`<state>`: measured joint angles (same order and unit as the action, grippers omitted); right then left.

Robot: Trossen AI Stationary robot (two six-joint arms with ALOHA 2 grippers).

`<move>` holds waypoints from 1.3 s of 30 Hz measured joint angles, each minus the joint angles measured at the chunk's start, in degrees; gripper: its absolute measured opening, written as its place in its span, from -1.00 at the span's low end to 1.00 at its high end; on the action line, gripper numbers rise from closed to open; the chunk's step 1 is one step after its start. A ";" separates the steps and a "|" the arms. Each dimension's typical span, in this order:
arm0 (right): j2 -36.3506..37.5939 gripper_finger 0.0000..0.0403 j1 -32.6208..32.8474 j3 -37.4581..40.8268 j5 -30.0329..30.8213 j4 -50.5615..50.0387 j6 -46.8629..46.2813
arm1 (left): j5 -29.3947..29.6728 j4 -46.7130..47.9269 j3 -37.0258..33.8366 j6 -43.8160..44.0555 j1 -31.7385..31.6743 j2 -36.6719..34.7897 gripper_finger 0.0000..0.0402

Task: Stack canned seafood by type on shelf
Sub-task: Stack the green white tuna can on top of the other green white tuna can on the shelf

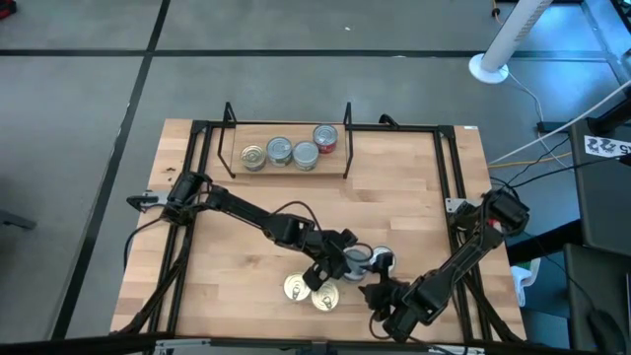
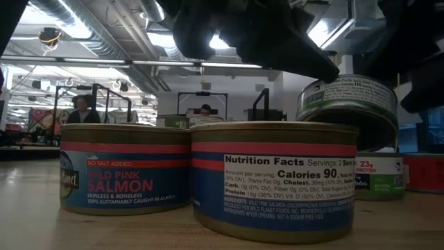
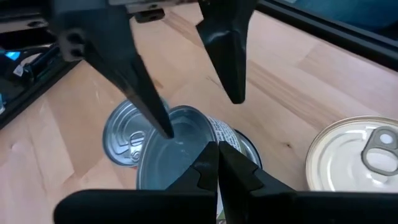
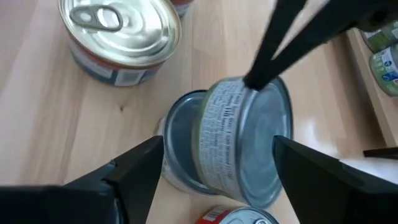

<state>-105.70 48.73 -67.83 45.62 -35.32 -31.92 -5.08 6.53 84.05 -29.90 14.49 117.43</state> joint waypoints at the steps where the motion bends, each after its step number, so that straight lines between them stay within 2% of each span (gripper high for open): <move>1: -0.39 0.49 0.00 0.00 0.10 0.34 0.78 | 0.00 0.01 0.00 -0.03 -0.04 0.00 -1.00; 4: -1.65 0.49 0.00 0.00 0.51 1.67 2.21 | 0.02 -0.03 0.00 0.03 -0.08 0.00 -1.00; 13: -2.66 0.49 0.00 0.00 6.82 2.27 2.52 | 0.02 -0.01 0.00 0.18 -0.05 0.00 -1.00; 39: -2.66 0.49 0.00 0.00 6.23 2.90 9.99 | 0.02 -0.01 0.00 1.49 -0.03 0.00 -1.00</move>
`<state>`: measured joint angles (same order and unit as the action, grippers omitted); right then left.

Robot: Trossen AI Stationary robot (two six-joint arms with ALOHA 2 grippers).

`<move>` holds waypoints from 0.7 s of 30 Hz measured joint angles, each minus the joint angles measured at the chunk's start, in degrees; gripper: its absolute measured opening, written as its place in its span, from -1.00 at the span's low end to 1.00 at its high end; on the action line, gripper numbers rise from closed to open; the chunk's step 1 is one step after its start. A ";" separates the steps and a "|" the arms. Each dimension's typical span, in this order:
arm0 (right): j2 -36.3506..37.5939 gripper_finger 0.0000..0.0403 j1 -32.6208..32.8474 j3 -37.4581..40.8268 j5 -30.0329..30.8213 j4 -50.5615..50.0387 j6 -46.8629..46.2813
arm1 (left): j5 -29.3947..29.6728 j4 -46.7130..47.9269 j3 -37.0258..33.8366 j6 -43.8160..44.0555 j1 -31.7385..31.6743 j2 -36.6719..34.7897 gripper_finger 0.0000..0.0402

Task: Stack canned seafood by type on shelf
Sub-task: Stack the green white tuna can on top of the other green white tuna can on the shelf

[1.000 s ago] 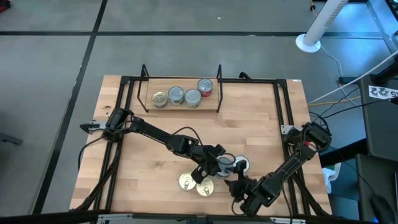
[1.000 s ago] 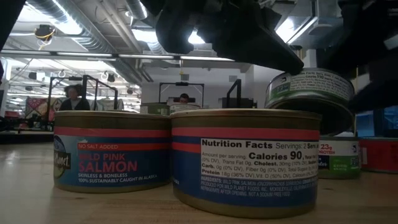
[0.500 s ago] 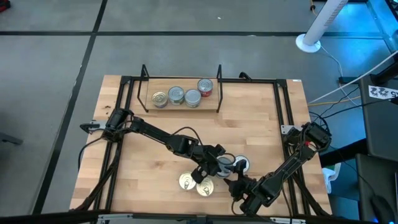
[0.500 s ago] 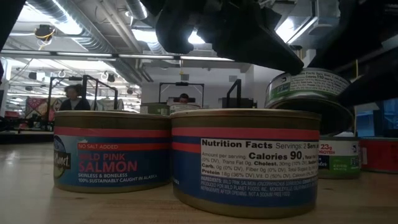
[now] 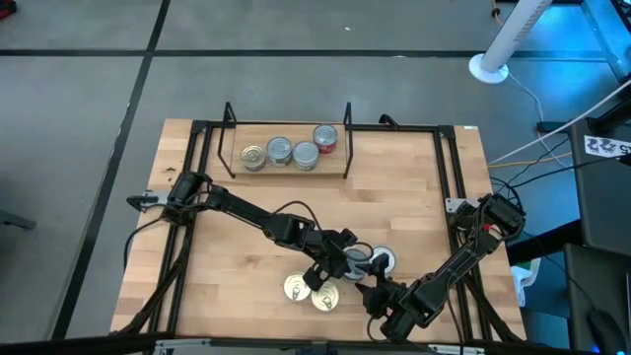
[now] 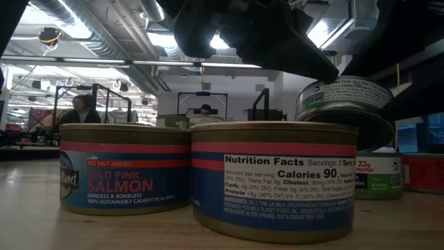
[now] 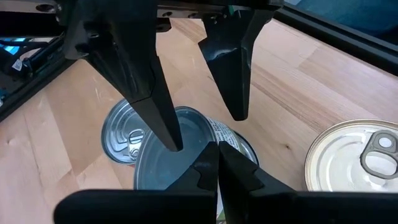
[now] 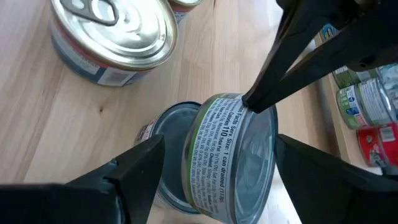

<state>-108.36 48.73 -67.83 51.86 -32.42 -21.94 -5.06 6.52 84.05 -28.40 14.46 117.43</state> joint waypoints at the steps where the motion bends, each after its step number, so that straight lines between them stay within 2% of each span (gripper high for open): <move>1: 0.00 0.49 0.00 0.00 -0.01 0.00 1.15 | 0.00 0.00 0.00 0.00 0.00 0.00 -1.00; 5: 0.00 0.49 0.00 0.00 -0.09 0.00 4.39 | 0.00 0.00 0.00 0.11 0.00 0.00 -1.00; 10: 0.02 0.49 -0.15 0.00 -1.30 0.00 4.44 | 0.00 0.00 0.00 0.17 0.00 0.00 -1.00; 21: 0.02 0.49 -0.87 0.00 0.20 -0.02 4.41 | 0.00 0.02 0.00 0.17 0.00 0.00 -1.00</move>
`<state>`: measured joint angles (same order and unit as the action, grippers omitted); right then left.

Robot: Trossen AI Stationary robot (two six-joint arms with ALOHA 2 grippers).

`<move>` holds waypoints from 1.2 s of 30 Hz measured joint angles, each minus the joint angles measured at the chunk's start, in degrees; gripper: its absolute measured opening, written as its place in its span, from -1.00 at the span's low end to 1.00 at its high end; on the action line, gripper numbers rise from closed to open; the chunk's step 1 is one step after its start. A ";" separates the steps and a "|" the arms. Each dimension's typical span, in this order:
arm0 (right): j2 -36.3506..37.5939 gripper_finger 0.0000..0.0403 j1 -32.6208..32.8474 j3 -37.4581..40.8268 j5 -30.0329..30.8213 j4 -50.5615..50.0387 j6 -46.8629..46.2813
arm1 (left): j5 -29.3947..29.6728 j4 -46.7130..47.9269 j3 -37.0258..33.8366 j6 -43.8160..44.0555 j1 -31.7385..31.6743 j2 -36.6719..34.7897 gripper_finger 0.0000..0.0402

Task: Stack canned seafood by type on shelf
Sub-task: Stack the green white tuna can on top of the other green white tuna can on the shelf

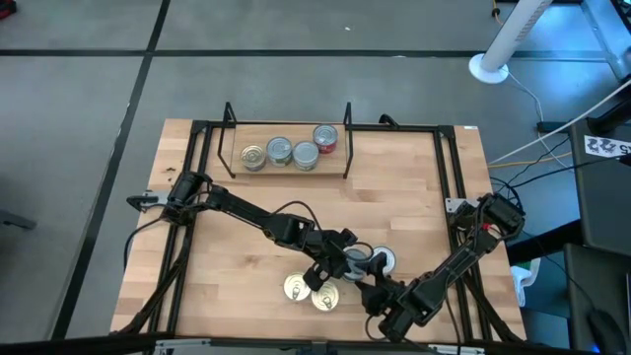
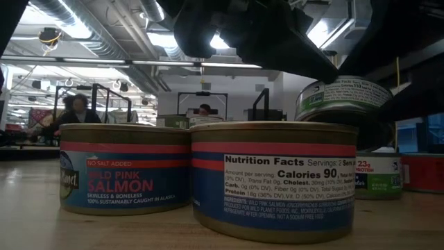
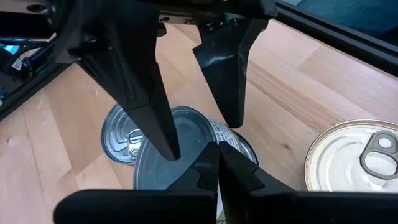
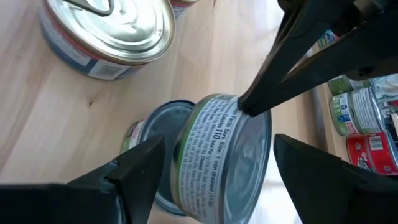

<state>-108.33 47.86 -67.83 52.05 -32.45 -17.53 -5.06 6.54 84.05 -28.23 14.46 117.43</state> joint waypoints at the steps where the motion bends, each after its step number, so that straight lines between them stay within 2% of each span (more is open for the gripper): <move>1: 0.00 0.49 0.00 0.00 0.14 0.00 0.01 | 0.00 -0.02 0.00 0.00 0.00 0.00 -1.00; 36: -1.44 0.49 -1.11 0.07 1.40 0.69 -0.03 | 0.00 0.02 0.00 1.35 0.00 0.00 -1.00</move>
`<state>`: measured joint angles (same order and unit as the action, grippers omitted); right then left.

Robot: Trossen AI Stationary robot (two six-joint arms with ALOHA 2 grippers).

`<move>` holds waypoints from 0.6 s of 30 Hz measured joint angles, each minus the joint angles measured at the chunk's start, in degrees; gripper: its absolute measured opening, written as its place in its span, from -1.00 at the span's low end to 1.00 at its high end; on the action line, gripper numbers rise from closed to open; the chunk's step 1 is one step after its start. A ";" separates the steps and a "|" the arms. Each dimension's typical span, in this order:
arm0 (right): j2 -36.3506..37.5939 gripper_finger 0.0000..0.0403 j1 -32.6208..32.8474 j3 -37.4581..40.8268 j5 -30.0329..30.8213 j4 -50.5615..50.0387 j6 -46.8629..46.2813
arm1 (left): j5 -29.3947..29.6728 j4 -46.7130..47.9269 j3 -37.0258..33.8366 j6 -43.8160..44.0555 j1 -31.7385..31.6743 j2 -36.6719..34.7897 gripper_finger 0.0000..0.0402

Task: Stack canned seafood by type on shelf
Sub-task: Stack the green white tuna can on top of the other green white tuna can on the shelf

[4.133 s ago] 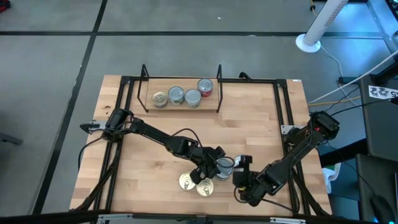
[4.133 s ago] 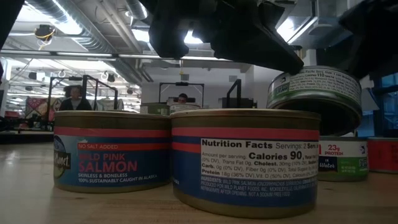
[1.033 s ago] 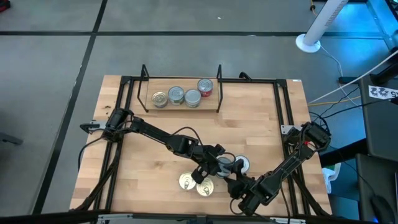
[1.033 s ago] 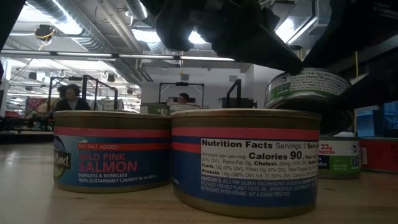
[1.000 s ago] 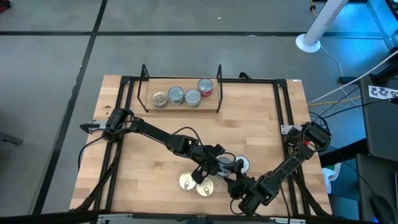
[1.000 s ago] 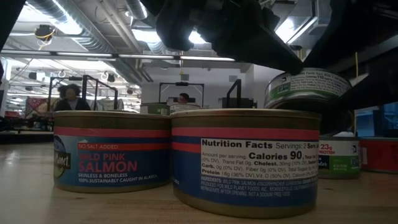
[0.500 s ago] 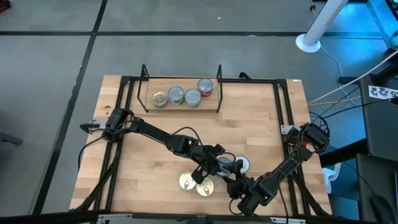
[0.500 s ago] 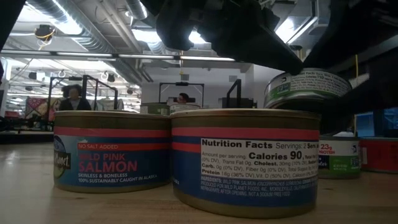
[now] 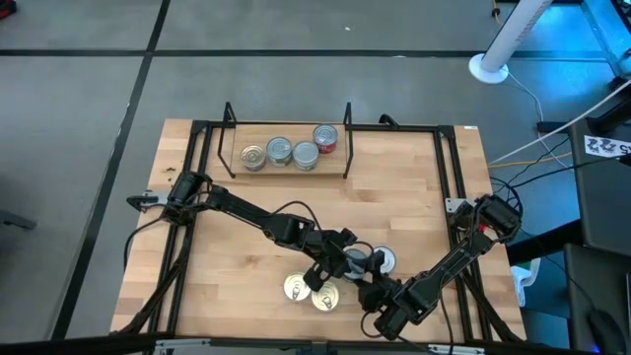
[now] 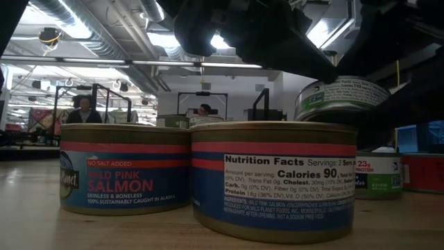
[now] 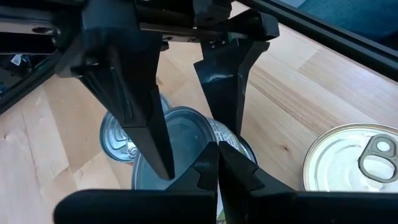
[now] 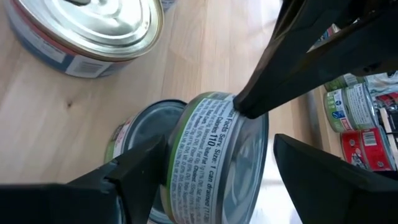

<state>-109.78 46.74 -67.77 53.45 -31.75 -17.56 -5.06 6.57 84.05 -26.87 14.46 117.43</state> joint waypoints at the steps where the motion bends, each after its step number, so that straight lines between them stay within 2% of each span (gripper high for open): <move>1: 0.00 0.49 -0.02 0.00 0.00 -0.16 0.02 | 0.00 -0.02 0.00 0.00 0.00 0.00 -1.00; 5: 0.00 0.47 -0.05 0.00 -0.01 -1.89 -0.12 | 0.00 -0.02 0.00 0.06 0.00 0.00 -1.00; 8: 0.00 0.39 -0.33 0.00 -0.57 -2.12 -0.14 | 0.04 -0.02 0.00 0.09 0.00 0.00 -1.00; 18: -0.09 -0.18 -0.62 0.00 -1.85 -2.50 0.07 | 0.09 0.44 0.00 0.13 -0.04 0.00 -1.00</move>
<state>-109.86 46.12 -67.77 51.60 -34.25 -17.49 -4.97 7.01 84.05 -26.74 14.41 117.43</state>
